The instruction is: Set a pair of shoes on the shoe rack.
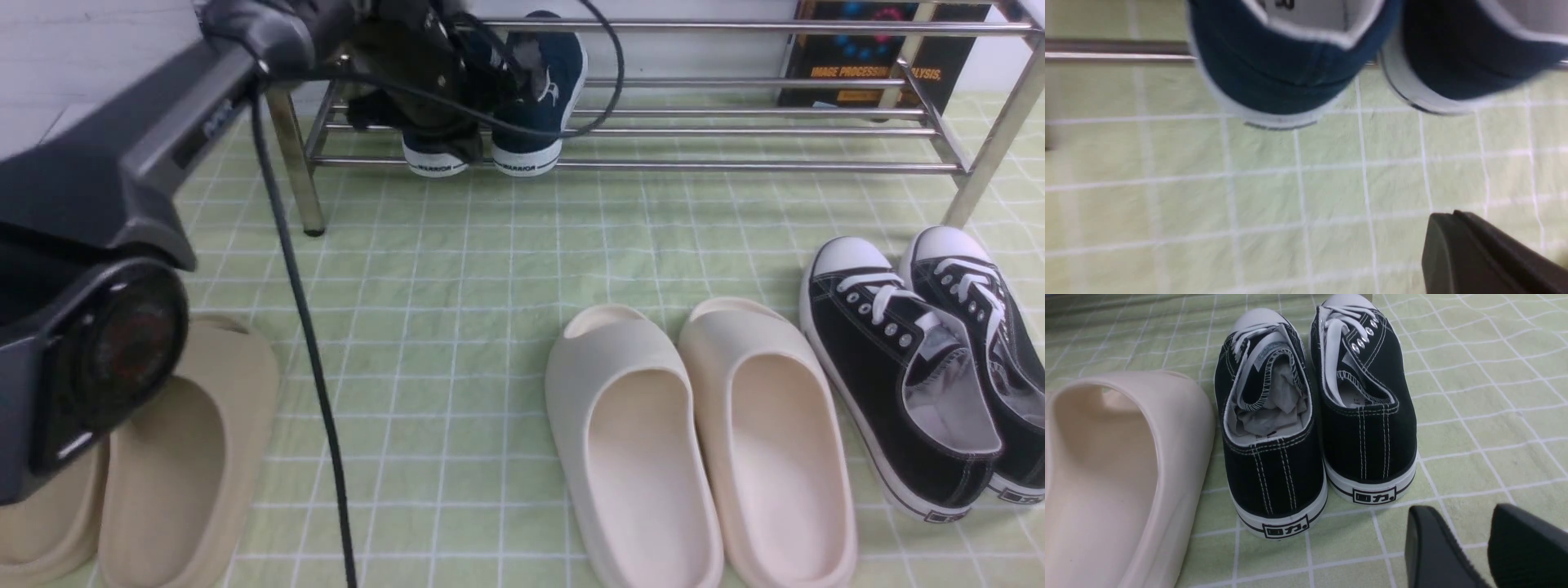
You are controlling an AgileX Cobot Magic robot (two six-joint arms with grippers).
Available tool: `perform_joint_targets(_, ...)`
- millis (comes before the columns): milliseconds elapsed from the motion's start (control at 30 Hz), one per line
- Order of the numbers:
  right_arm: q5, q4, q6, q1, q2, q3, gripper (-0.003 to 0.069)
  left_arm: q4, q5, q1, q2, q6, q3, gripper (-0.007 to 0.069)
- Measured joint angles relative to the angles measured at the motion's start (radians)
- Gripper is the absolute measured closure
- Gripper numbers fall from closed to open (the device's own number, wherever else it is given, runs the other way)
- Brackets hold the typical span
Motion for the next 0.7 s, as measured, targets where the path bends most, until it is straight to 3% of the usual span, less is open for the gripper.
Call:
perform_joint_targets(167, 0.0, 0.0, 0.0, 0.0, 0.0, 0.0, 0.0412, 0.102, 0.153, 0.0, -0.282, 0.027, -0.002, 0.0638)
perform_joint_targets(433, 0.0, 0.0, 0.0, 0.0, 0.0, 0.0, 0.0412, 0.189, 0.163, 0.0, -0.633, 0.045, 0.06, 0.0638)
perform_joint_targets(600, 0.0, 0.0, 0.0, 0.0, 0.0, 0.0, 0.0412, 0.202, 0.163, 0.0, -0.872, 0.045, 0.285, 0.0638)
perform_joint_targets(700, 0.0, 0.0, 0.0, 0.0, 0.0, 0.0, 0.0412, 0.204, 0.163, 0.0, -1.062, 0.044, 0.547, 0.0638)
